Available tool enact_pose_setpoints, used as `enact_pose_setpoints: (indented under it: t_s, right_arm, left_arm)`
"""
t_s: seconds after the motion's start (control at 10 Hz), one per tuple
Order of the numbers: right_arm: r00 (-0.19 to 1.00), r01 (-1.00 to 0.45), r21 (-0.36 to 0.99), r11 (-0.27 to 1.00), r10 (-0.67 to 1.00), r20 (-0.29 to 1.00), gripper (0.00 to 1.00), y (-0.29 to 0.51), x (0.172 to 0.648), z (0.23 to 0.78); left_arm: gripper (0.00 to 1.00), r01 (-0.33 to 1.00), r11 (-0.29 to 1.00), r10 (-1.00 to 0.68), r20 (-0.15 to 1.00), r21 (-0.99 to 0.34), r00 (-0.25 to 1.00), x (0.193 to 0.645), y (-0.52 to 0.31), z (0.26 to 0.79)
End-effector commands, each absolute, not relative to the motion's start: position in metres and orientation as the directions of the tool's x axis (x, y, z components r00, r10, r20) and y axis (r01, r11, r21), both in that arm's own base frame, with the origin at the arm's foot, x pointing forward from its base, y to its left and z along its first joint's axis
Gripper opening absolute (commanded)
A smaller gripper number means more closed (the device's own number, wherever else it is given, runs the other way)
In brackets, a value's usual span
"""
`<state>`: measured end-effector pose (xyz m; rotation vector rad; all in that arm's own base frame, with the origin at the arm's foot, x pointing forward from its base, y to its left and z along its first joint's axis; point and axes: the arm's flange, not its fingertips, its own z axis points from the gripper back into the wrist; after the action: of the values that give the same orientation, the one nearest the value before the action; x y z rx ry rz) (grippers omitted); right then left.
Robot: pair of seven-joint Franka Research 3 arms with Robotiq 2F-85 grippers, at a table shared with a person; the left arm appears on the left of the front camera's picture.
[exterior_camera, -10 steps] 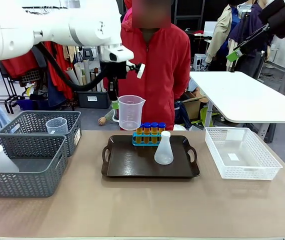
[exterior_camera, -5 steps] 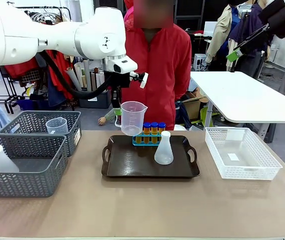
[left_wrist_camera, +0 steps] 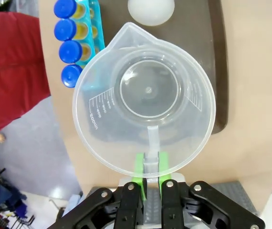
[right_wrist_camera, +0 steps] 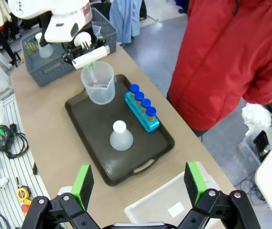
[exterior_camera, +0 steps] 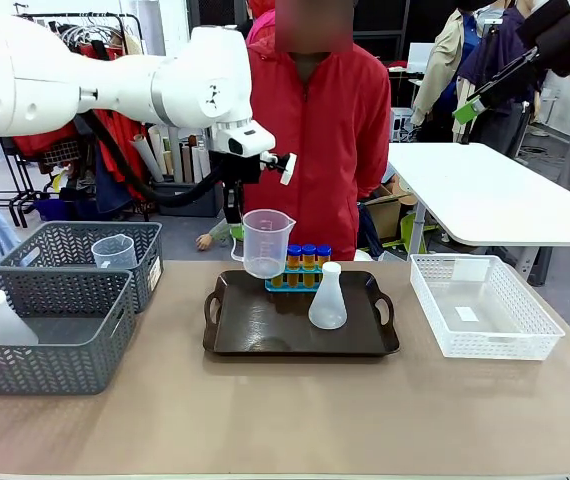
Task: Prepare the laboratory tools.
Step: Pick up one Large Measuring Cup and place it on the Handle tray.
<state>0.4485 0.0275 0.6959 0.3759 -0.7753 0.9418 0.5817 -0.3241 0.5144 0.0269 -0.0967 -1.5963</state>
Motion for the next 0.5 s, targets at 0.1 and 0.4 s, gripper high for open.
enact_pose_setpoints:
  t_s: [0.1, 0.4]
  right_arm:
    - [0.340, -0.840, -0.033, 0.541, 0.574, 0.745, 1.00, 0.027, 0.449, 0.697]
    - [0.340, -0.840, -0.033, 0.541, 0.574, 0.745, 1.00, 0.027, 0.449, 0.697]
  left_arm:
    - [0.00, 0.996, -0.003, -0.996, 0.088, 0.094, -0.011, 0.564, -0.313, 0.489]
    - [0.00, 0.996, -0.002, -0.996, 0.086, 0.087, -0.010, 0.556, -0.310, 0.456]
